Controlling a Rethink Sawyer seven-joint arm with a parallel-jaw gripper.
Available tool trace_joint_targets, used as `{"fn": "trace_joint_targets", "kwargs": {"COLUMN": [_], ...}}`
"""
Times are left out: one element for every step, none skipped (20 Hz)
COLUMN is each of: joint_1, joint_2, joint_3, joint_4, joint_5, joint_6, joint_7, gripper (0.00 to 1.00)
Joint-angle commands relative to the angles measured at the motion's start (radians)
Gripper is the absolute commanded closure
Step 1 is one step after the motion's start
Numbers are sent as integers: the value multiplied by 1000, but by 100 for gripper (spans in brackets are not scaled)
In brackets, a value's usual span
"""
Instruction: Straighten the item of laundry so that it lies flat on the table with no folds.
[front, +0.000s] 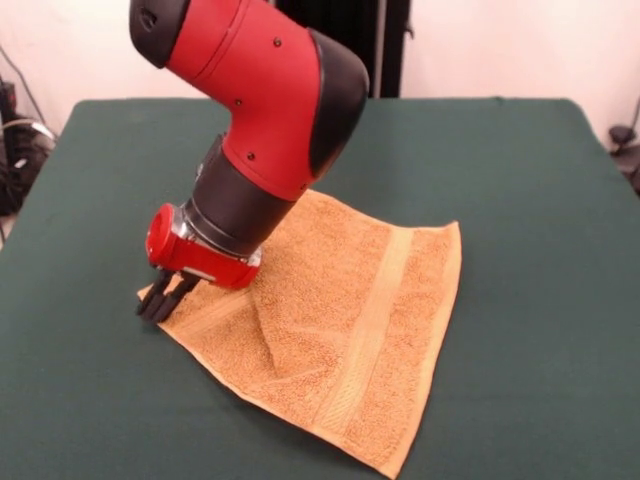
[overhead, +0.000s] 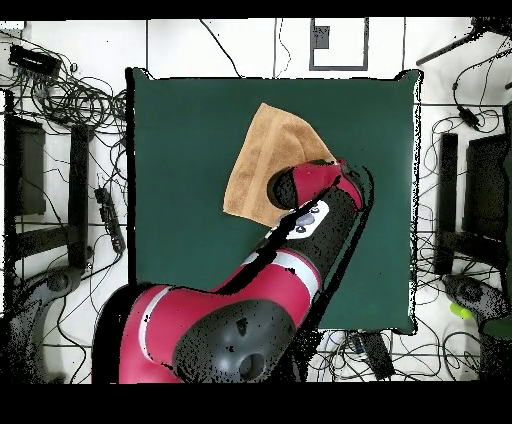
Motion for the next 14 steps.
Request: {"fn": "trace_joint_targets", "kwargs": {"joint_1": [16, 14, 12, 8, 6, 3, 0, -2, -5, -15, -26, -26, -32, -33], "joint_2": [84, 81, 78, 75, 69, 68, 66, 65, 61, 39, -1, -45, -101, -153], "joint_3": [53, 54, 56, 62, 65, 69, 75, 79, 87, 119, 156, 177, 212, 235], "joint_4": [-82, -84, -87, -89, -88, -94, -99, -107, -106, -91, -64, -30, 14, 55], "joint_5": [-66, -76, -86, -94, -105, -115, -127, -138, -145, -152, -154, -160, -160, -160], "joint_6": [-62, -59, -56, -53, -54, -51, -46, -39, -34, -22, 11, 43, 87, 127], "joint_7": [69, 63, 57, 52, 46, 38, 26, 16, 10, -7, -33, -57, -93, -118], "gripper": [100, 100, 100, 100, 100, 100, 100, 100, 100, 100, 100, 100, 100, 100]}}
